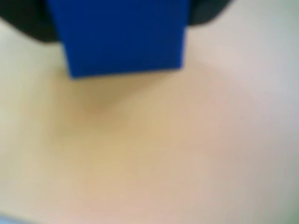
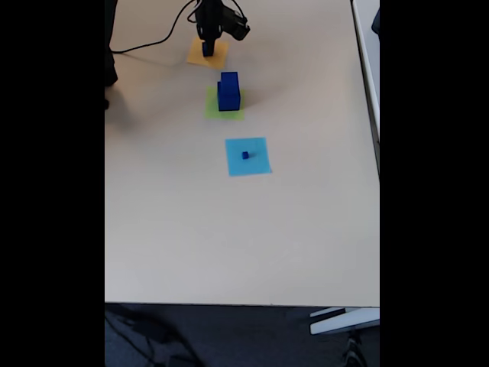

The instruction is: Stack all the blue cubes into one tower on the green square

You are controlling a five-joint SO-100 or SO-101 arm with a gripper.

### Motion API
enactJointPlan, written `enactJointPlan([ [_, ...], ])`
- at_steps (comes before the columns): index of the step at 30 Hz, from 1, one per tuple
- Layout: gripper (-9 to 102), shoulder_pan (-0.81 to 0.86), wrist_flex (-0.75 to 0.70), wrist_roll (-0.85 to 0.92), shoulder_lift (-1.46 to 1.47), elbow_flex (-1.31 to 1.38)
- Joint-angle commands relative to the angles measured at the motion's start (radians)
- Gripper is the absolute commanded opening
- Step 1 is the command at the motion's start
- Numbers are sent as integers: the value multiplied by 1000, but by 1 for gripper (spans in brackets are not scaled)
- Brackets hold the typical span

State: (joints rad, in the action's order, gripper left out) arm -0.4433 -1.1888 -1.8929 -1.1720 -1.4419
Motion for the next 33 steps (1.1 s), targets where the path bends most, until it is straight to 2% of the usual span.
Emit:
enactJointPlan([
  [1, 0, 28, -12, 11, -137, 49],
  [8, 0, 103, -12, 104, -244, 37],
  [14, 0, 224, 49, 210, -373, -35],
  [16, 0, 287, 110, 311, -408, -61],
  [21, 0, 394, 126, 456, -460, -55],
  [27, 0, 463, 126, 528, -480, -63],
  [33, 0, 474, 103, 502, -492, -83],
])
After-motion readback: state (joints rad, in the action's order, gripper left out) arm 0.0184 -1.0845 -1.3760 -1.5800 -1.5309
